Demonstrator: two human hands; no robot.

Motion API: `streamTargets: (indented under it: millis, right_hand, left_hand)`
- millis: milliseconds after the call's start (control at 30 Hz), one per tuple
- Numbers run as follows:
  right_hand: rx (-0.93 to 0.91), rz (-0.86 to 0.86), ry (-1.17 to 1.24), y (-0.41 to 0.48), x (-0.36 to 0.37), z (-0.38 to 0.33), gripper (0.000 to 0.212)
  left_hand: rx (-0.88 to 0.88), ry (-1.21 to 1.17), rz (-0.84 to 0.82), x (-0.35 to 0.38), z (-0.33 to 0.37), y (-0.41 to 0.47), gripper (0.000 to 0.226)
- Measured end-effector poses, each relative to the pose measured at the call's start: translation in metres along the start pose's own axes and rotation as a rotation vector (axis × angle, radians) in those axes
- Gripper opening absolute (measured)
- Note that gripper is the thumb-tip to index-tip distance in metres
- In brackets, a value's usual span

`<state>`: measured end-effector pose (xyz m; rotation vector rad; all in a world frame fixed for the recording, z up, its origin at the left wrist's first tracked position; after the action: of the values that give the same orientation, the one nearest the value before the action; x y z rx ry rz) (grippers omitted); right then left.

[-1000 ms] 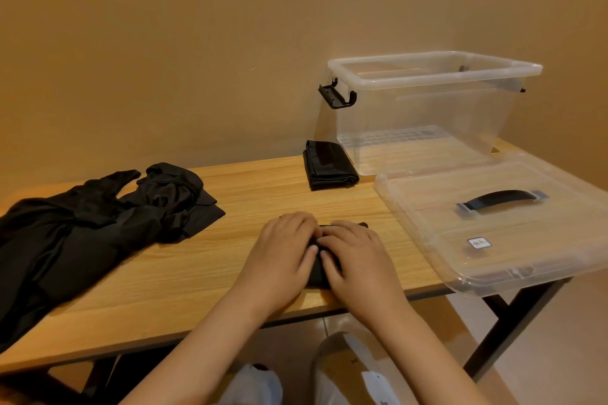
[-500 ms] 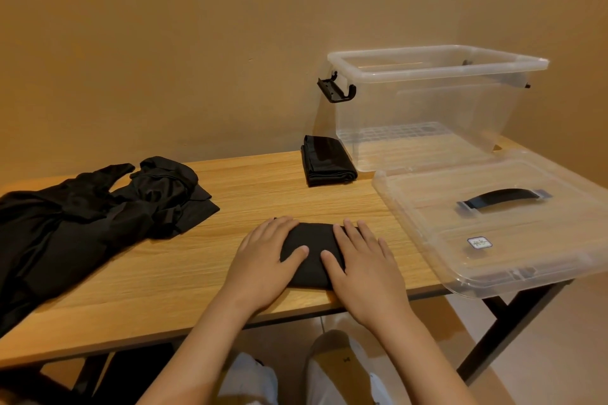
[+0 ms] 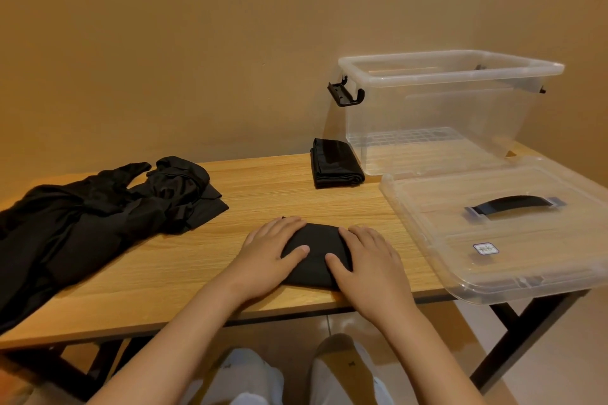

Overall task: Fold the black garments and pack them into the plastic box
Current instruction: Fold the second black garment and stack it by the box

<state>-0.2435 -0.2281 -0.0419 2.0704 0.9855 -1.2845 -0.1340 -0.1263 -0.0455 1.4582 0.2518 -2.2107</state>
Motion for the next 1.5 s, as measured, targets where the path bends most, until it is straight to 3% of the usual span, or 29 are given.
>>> streamTargets:
  millis: [167, 300, 533, 700, 833, 1000, 1100, 1200, 1367, 1500]
  right_hand:
    - [0.0, -0.047, 0.025, 0.011, -0.015, 0.005, 0.06]
    - [0.017, -0.163, -0.038, 0.023, -0.015, 0.001, 0.067]
    - [0.03, -0.429, 0.243, 0.047, -0.011, -0.001, 0.026]
    - [0.072, -0.45, 0.634, 0.06, -0.025, 0.003, 0.024]
    - [0.179, -0.265, 0.872, 0.092, -0.043, 0.007, 0.018]
    - [0.33, -0.027, 1.187, 0.138, -0.054, 0.015, 0.008]
    - [0.415, 0.075, 1.224, 0.167, -0.048, 0.024, 0.007]
    - [0.52, 0.128, 1.253, 0.185, -0.028, 0.039, 0.023]
    - [0.546, 0.13, 1.319, 0.191, -0.009, 0.054, 0.019]
    - [0.555, 0.211, 1.203, 0.185, -0.011, 0.057, 0.024]
  left_hand:
    - [-0.021, -0.166, -0.211, -0.013, -0.012, 0.013, 0.054]
    - [-0.033, -0.144, -0.419, -0.02, -0.008, 0.032, 0.062]
    - [-0.07, -0.201, -0.592, -0.016, -0.013, 0.053, 0.032]
    - [-0.133, -0.541, -0.504, -0.042, -0.029, 0.062, 0.035]
    - [-0.162, -0.878, -0.199, -0.07, -0.05, 0.104, 0.06]
    - [-0.213, -0.822, 0.09, -0.102, -0.064, 0.185, 0.037]
    - [-0.245, -0.76, 0.08, -0.096, -0.074, 0.239, 0.04]
    - [-0.25, -0.707, 0.046, -0.077, -0.086, 0.279, 0.044]
    - [-0.146, -0.657, -0.088, -0.049, -0.082, 0.324, 0.048]
    - [-0.04, -0.532, -0.138, -0.037, -0.073, 0.341, 0.051]
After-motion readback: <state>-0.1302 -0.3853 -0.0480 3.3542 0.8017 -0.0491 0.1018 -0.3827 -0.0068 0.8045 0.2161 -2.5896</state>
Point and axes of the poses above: each hand's wrist, its own y-axis towards the middle knuckle, its own x-axis out of the palm, z = x × y, the point moved 9 cm from there along y, towards the middle knuckle, and after that the axes turned 8 degrees about x, right-handed, at the moved point
